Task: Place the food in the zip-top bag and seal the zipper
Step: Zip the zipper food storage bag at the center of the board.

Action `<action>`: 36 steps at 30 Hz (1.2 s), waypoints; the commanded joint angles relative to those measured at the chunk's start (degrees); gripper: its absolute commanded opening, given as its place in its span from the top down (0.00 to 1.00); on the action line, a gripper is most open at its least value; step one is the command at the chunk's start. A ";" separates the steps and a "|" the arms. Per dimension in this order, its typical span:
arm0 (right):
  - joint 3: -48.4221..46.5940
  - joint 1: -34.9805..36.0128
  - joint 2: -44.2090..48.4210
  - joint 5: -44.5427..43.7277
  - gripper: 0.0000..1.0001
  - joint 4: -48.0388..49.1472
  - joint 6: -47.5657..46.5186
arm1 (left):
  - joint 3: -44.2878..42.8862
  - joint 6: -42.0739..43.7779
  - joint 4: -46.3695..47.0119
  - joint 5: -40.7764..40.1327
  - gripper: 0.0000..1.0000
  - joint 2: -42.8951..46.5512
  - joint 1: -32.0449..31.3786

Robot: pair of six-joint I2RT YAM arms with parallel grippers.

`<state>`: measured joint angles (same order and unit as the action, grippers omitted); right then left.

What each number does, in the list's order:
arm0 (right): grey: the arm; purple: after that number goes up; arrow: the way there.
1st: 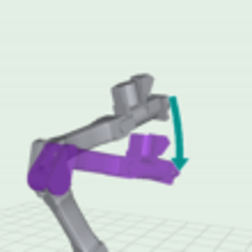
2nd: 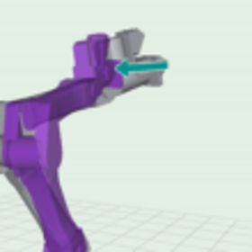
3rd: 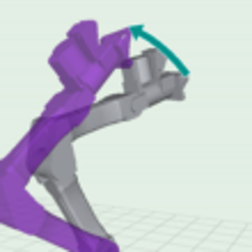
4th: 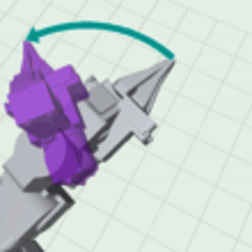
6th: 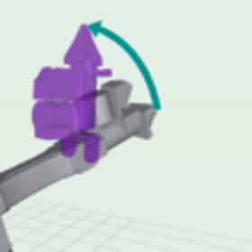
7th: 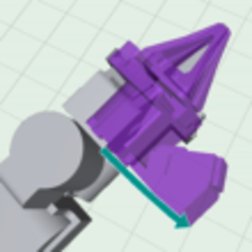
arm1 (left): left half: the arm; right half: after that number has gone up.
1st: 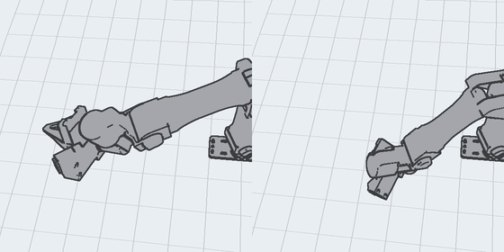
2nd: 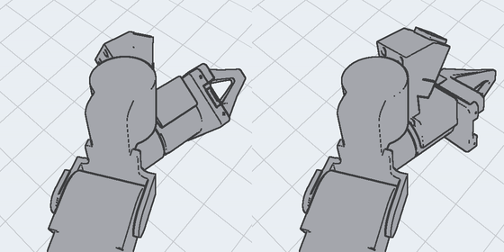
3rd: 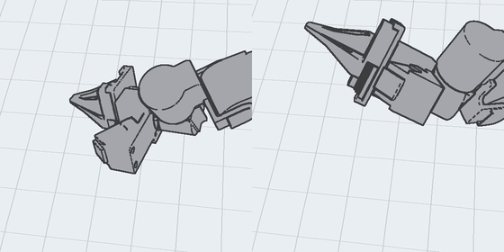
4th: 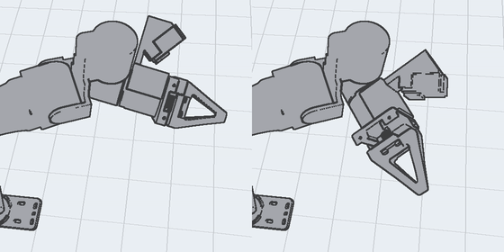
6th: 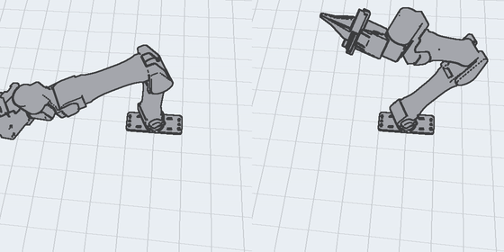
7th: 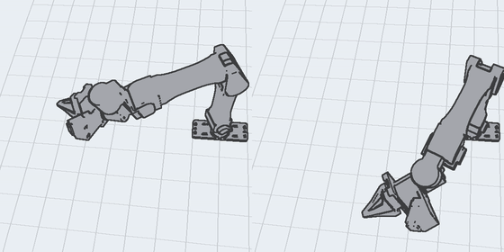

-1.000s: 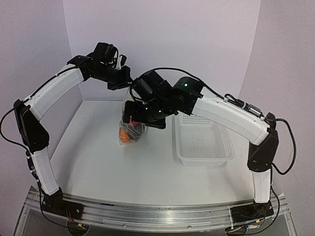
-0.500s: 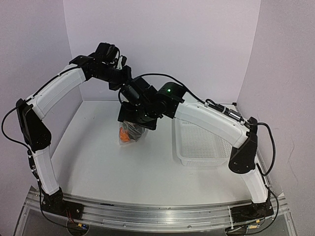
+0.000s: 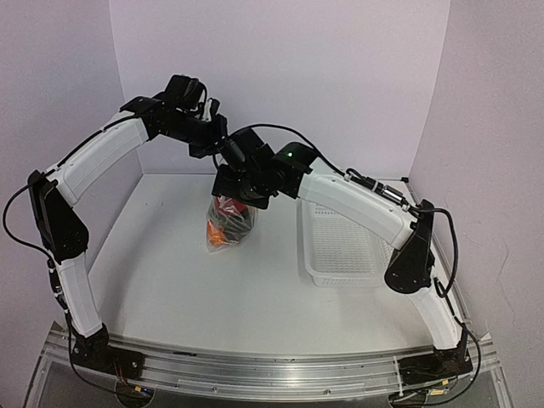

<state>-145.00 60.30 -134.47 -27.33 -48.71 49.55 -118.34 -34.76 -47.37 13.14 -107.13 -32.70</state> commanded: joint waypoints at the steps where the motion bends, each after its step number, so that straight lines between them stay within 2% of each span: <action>1: -3.52 -0.62 -2.94 3.31 0.25 2.12 -0.43 | -0.02 -0.40 1.84 1.84 1.00 1.08 -0.26; 2: -3.25 -0.80 -2.95 3.13 0.33 2.22 -0.75 | 0.07 -0.37 1.81 1.96 1.00 1.06 -0.26; 5: -1.51 -1.04 -1.72 1.15 0.85 3.00 -3.72 | 0.59 -0.11 1.61 1.98 1.00 1.35 -0.29; 7: -0.39 -1.03 -0.66 0.58 1.00 3.42 -7.93 | 1.28 0.15 1.58 1.90 1.00 1.76 -0.26; 10: 1.70 -1.51 1.81 4.28 1.00 3.97 -17.45 | 2.79 1.88 1.55 1.82 1.00 2.74 -0.18; 12: 6.27 -1.93 4.66 9.01 1.00 3.97 -23.04 | 3.88 4.15 1.88 2.17 1.00 3.67 -0.03; 14: 11.28 -2.20 8.03 12.94 1.00 3.97 -28.74 | 5.27 6.75 2.07 2.46 0.87 4.98 0.25; 20: 24.36 -2.47 17.99 24.97 1.00 3.17 -47.50 | 10.80 19.28 4.79 9.00 0.27 11.31 1.48; 21: 25.90 -2.53 19.82 26.57 1.00 2.72 -50.51 | 11.80 21.84 6.06 12.68 0.19 12.87 2.81; 25: 31.38 -2.61 25.90 36.38 1.00 -0.86 -63.30 | 17.38 34.26 14.39 34.13 0.01 20.77 11.77; 27: 33.59 -2.60 28.72 40.22 1.00 -1.87 -70.18 | 19.67 42.59 14.52 41.87 0.01 24.04 14.97; 29: 34.88 -2.59 30.97 43.77 1.00 -2.74 -75.57 | 21.01 50.87 11.85 44.43 0.00 25.43 16.64; 33: 34.61 -2.56 32.60 49.80 1.00 -4.28 -85.96 | 22.51 69.01 0.20 48.85 0.01 25.10 16.88; 36: 33.43 -2.56 32.42 50.76 1.00 -5.14 -91.63 | 25.05 82.98 -7.48 52.97 0.01 25.03 16.88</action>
<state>-110.43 57.30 -104.02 15.93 -52.79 -28.59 -97.18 24.18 -42.49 56.51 -80.47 -15.56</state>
